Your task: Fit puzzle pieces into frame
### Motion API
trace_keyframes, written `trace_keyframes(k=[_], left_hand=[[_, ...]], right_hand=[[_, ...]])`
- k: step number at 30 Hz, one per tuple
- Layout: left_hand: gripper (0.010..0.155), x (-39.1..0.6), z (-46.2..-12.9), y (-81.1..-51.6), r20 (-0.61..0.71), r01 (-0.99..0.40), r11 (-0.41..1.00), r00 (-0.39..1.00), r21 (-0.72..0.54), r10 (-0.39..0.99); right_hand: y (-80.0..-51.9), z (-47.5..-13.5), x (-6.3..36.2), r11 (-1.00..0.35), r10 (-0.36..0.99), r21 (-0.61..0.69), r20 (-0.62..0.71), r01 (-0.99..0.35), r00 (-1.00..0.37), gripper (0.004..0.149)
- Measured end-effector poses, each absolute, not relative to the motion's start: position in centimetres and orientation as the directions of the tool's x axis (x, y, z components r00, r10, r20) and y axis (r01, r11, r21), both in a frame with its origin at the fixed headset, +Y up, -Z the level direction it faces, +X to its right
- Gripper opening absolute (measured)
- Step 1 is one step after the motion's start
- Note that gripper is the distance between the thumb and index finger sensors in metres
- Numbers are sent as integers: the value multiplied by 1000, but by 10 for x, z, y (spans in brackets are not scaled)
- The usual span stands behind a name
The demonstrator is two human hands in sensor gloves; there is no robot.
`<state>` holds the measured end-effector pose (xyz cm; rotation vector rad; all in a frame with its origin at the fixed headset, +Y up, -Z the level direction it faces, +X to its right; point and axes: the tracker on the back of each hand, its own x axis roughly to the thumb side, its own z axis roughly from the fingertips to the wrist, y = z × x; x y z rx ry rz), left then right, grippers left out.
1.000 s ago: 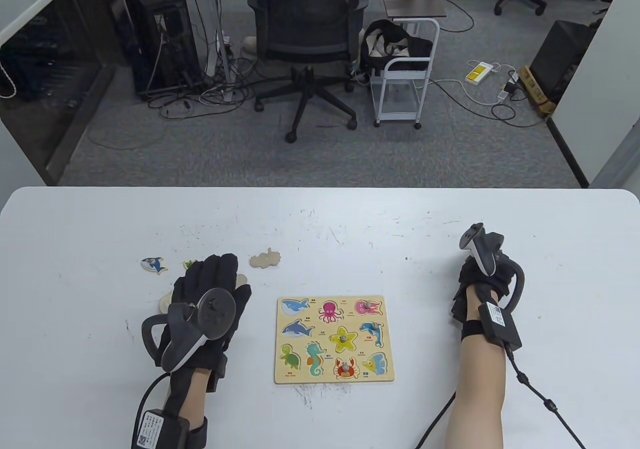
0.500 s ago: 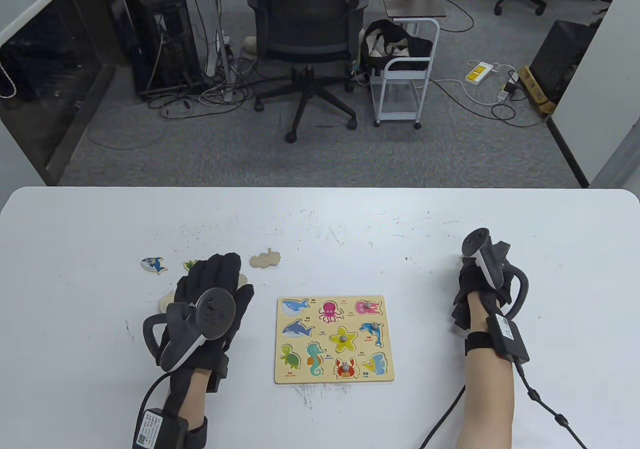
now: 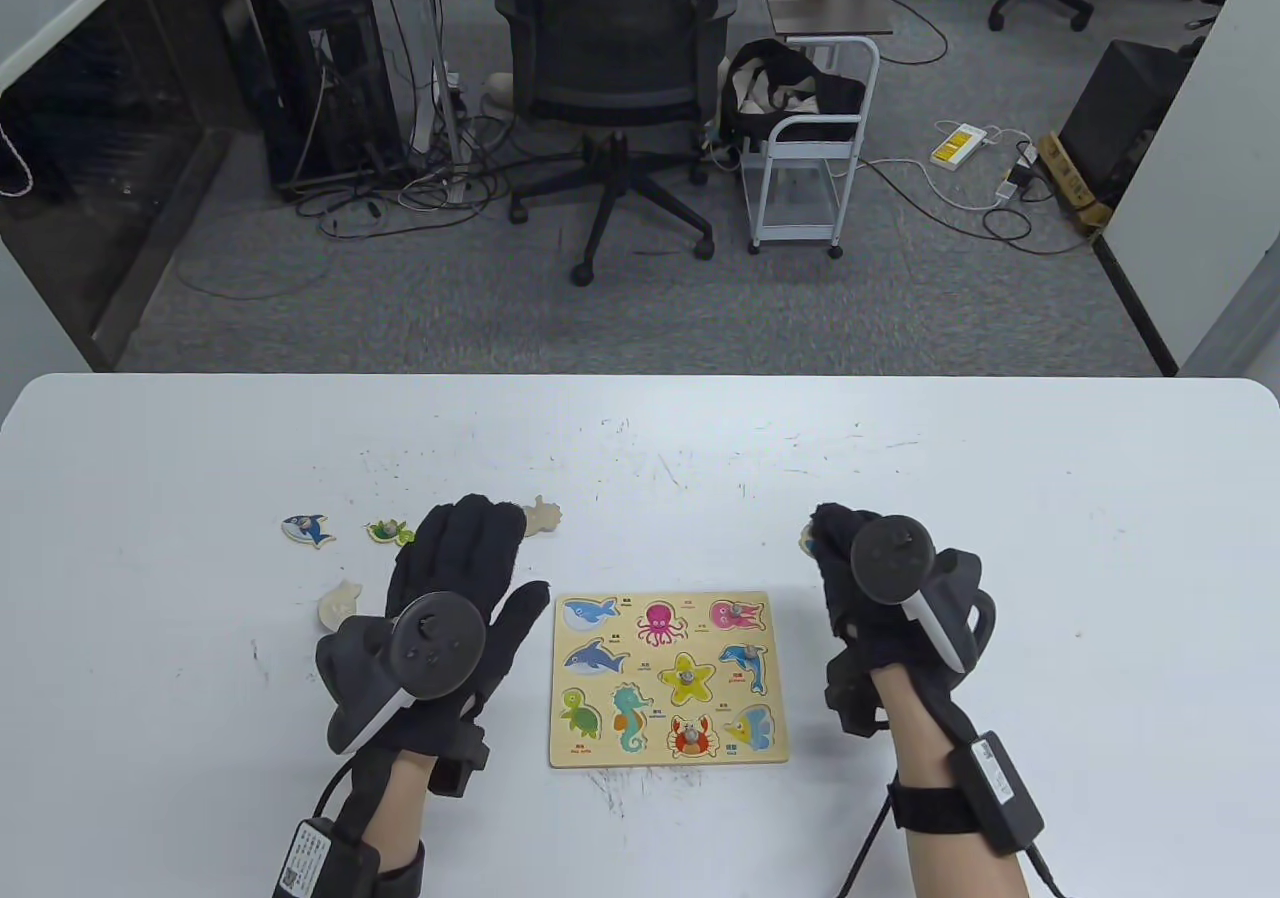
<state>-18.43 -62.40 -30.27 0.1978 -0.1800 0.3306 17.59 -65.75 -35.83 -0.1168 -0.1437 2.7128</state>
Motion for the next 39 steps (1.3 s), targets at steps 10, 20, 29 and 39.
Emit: trace_keyframes(k=[10,20,29,39], left_hand=[[83,-154,-284,-618,423,-441,894,827,78,371],[93,-129,-269,-617,514,-389,918,804,77,298],[89,-114,-270,-627,482,-282,951,856,129,188],[81,-119,-274,-628,456,-307,938,866,162,205]], right_hand=[[-641,-312,105,-662,734,-23,180,-749,-655,41],[-657,-308,95,-370,926,251,172,-894,-335,41],[-679,-316,92,-166,986,376,50,-912,-159,42],[-683,-317,87,-169,985,399,36,-901,-169,43]])
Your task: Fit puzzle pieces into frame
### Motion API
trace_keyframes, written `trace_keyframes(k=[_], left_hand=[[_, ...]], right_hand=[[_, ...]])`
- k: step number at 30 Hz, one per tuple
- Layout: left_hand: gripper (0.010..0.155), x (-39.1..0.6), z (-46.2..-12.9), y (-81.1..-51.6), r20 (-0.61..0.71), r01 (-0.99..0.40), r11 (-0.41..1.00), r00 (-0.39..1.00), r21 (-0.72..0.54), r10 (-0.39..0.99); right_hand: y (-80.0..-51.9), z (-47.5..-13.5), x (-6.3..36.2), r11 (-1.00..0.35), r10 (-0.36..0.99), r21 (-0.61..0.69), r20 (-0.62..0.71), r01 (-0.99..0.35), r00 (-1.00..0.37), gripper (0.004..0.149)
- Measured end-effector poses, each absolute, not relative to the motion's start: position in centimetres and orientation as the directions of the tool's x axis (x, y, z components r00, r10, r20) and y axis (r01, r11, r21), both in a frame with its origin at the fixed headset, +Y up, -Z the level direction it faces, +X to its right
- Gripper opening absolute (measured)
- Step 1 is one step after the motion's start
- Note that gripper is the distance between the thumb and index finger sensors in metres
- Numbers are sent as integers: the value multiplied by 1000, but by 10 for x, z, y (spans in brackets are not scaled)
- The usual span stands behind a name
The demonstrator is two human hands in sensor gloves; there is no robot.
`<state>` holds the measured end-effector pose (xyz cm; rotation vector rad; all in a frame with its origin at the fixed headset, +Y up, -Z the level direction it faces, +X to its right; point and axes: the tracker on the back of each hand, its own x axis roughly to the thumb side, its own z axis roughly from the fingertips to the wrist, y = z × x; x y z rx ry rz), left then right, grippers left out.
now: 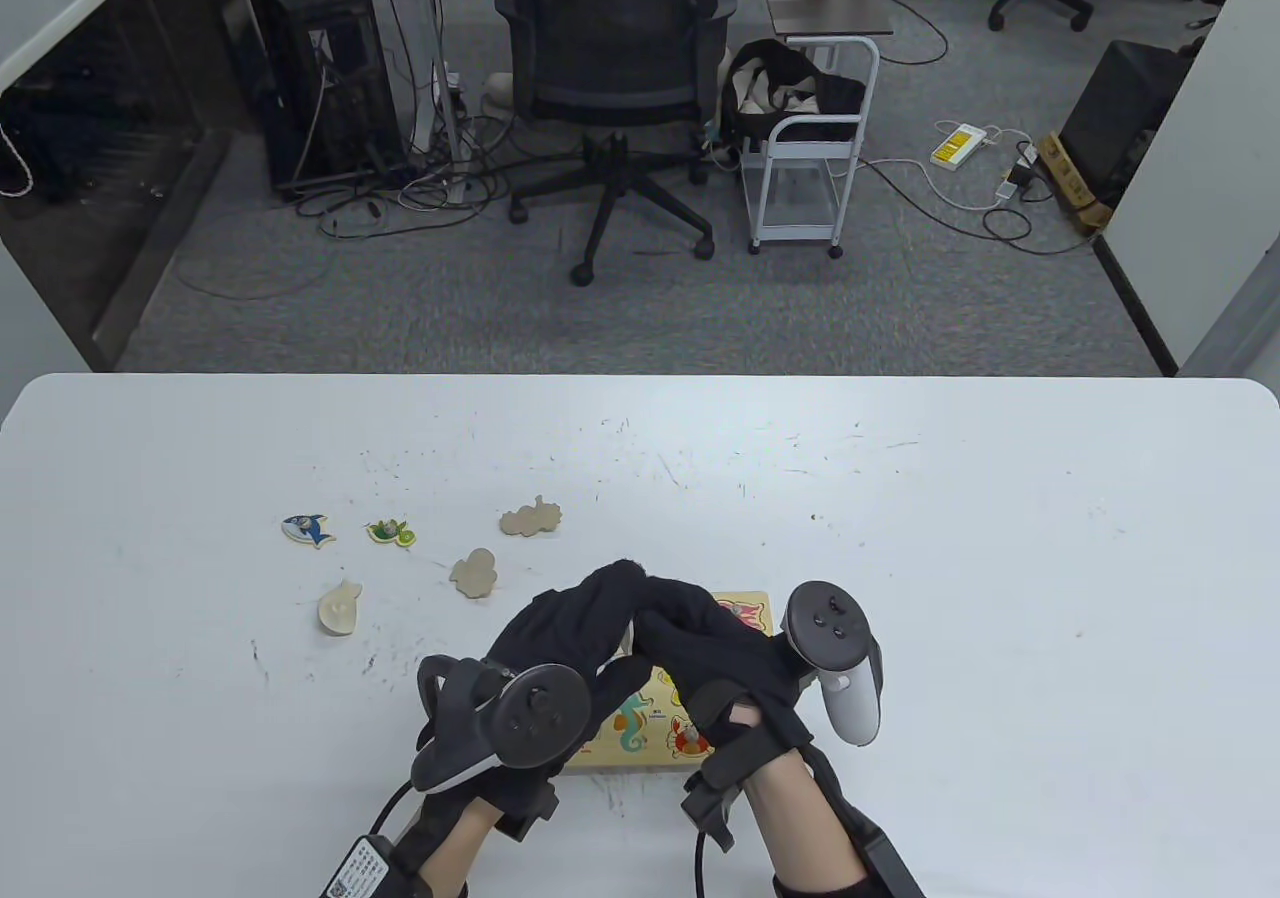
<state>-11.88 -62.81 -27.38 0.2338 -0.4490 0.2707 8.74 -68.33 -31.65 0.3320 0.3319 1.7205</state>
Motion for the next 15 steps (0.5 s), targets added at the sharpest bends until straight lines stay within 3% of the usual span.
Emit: trace_keyframes(k=[3,7,11,15], left_hand=[[81,-126,-278,-628,468,-382,917,834,111,291],[82,-141,-289,-630,472,-601,795,679,-82,562],[82,-154,-297,-634,444,-707,675,547,-210,710],[83,-160,-307,-642,387,-770,523,385,-366,838]], right_hand=[[-684,-318,88,-151,988,427,46,-891,-145,44],[-679,-318,91,-149,988,445,104,-883,-115,44],[-662,-309,97,-323,931,291,266,-900,-249,45],[-645,-295,100,-520,788,79,429,-851,-442,48]])
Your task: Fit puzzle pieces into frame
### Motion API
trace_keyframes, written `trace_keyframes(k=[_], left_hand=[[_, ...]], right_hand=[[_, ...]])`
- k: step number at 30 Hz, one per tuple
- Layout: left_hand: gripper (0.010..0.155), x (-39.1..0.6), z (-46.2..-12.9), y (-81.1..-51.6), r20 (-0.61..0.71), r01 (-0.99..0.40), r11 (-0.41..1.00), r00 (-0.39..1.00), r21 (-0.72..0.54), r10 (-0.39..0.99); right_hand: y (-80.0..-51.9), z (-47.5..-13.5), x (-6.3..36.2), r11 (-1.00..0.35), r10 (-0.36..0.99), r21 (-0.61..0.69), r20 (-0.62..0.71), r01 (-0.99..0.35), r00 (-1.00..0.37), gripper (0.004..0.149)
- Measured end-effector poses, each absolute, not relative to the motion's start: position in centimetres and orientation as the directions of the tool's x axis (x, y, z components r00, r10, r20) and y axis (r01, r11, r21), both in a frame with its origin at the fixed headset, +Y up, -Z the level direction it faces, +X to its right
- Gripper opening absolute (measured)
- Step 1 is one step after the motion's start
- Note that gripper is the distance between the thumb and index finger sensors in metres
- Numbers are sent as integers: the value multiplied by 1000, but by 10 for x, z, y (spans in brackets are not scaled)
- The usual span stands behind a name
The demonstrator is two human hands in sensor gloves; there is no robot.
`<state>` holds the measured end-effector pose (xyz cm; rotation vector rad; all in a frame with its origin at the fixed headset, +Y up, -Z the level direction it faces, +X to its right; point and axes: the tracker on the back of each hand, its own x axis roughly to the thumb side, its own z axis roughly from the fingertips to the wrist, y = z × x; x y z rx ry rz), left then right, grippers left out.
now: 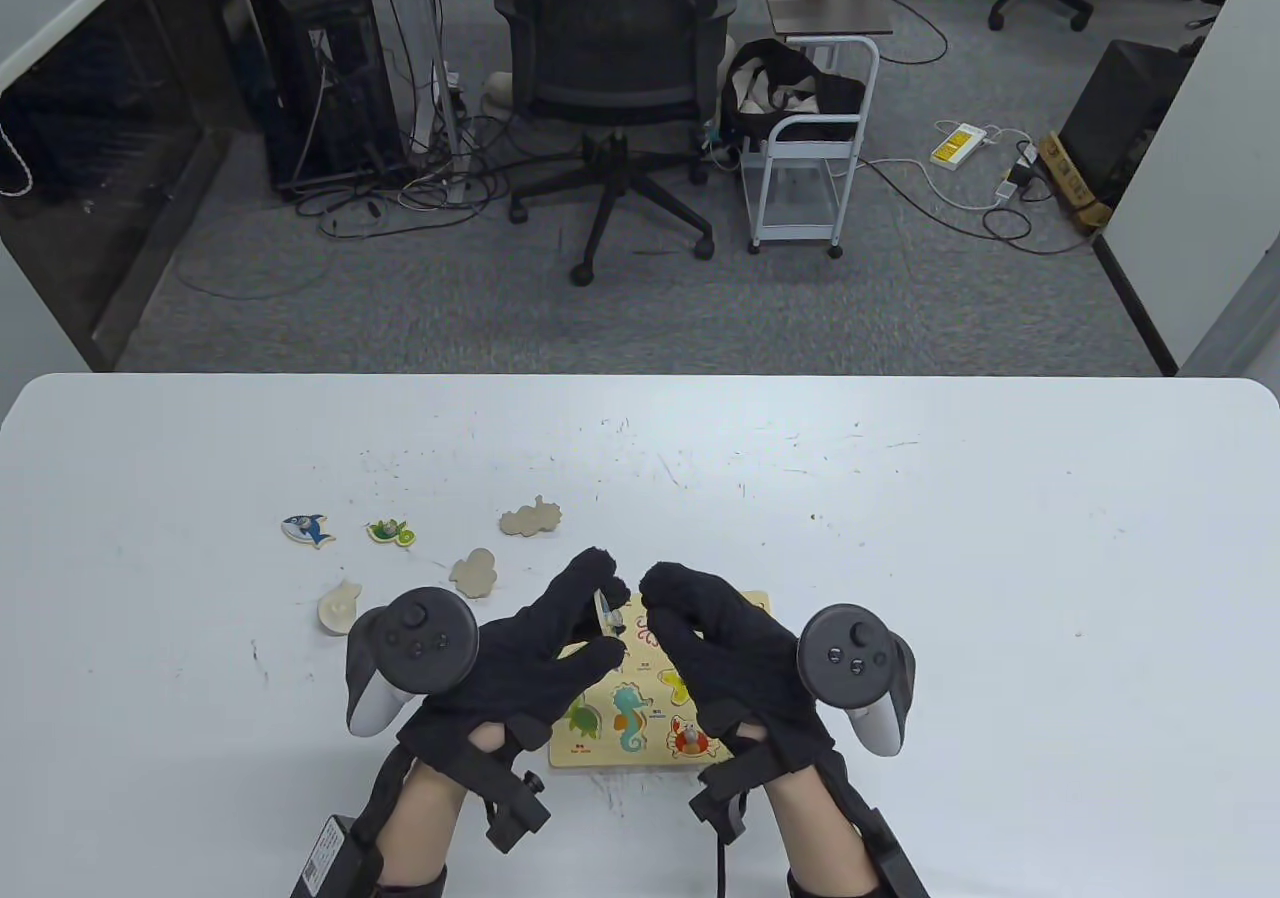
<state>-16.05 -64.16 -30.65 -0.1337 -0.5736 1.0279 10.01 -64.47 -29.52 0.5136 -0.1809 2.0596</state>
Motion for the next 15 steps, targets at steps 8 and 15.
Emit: trace_keyframes(k=[8,15], left_hand=[[84,-161,-317,-655,297,-764,359,228,-535,927],[86,-157,-320,-660,262,-732,331,213,-595,941]], right_hand=[[-637,-287,93,-614,685,60,535,-787,-494,50],[-638,-284,85,-694,610,44,568,-719,-553,49]])
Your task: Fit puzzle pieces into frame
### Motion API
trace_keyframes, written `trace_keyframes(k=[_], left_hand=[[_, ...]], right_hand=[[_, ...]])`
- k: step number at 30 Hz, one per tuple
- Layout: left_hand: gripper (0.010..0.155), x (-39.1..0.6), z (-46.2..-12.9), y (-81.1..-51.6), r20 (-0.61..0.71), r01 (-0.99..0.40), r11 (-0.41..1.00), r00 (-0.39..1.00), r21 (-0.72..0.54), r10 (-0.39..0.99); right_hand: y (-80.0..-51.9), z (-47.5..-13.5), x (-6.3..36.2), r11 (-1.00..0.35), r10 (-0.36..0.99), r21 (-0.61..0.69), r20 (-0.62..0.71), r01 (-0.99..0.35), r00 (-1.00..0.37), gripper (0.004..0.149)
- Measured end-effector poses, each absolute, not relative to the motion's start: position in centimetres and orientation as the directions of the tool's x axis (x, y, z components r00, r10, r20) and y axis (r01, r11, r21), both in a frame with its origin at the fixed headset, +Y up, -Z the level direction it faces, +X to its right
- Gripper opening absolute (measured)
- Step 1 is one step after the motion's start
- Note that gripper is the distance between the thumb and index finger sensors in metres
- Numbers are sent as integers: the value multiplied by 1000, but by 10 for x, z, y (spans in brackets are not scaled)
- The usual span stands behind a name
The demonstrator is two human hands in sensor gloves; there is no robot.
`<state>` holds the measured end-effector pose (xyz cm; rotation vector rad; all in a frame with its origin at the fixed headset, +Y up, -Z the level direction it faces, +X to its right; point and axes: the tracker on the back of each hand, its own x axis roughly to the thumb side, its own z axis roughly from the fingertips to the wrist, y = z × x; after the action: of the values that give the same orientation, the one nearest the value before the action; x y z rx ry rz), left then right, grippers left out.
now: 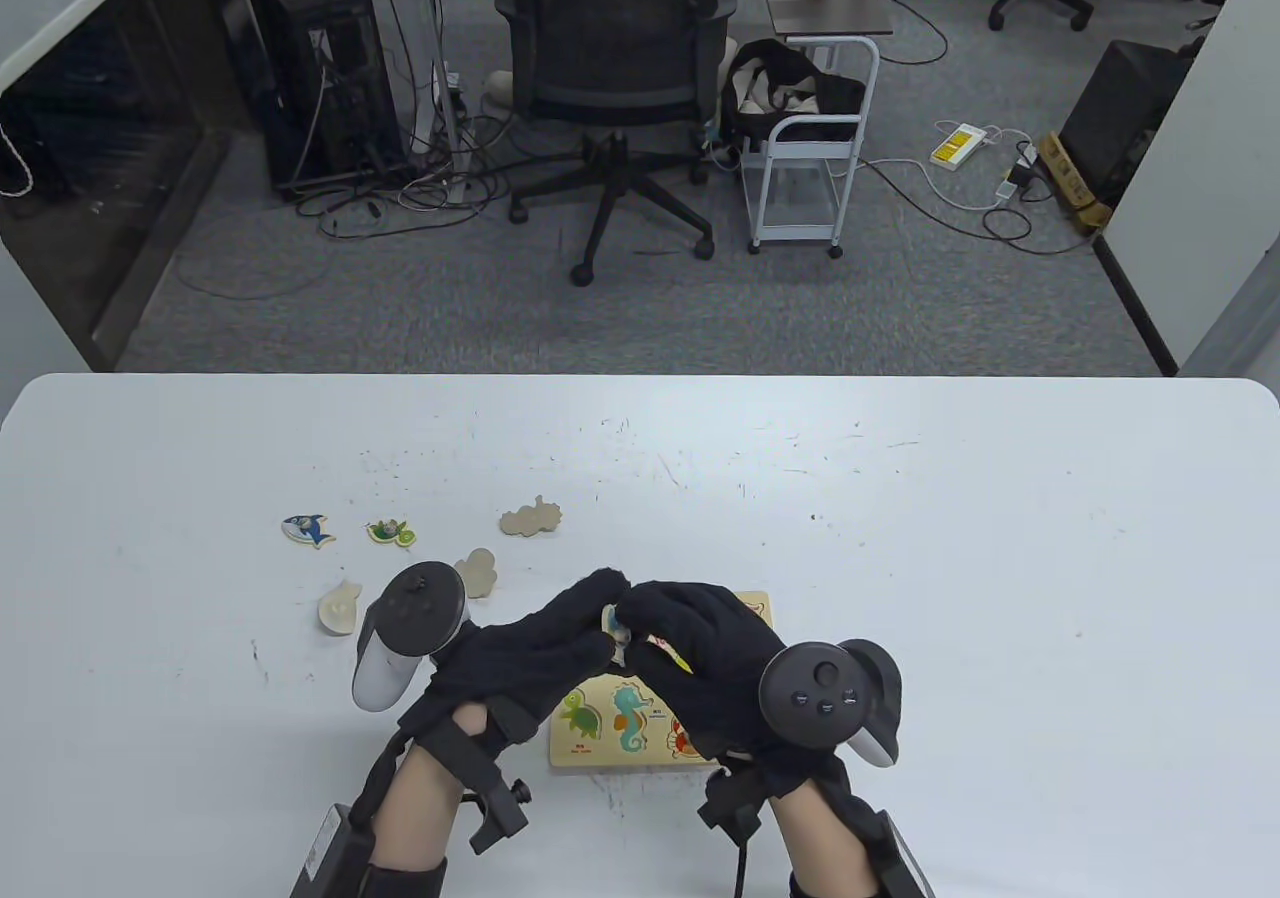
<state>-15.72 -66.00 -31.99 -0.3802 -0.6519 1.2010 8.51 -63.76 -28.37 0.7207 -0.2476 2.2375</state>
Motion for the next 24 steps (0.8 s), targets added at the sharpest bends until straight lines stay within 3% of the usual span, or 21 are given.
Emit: trace_keyframes(k=[15,24], left_hand=[[85,-154,-322,-665,202,-699,253,156,-669,967],[82,-161,-319,-656,278,-710,413,306,-570,910]], right_hand=[[-640,-285,83,-684,621,49,564,-728,-544,43],[-642,-287,84,-687,626,28,531,-726,-571,42]])
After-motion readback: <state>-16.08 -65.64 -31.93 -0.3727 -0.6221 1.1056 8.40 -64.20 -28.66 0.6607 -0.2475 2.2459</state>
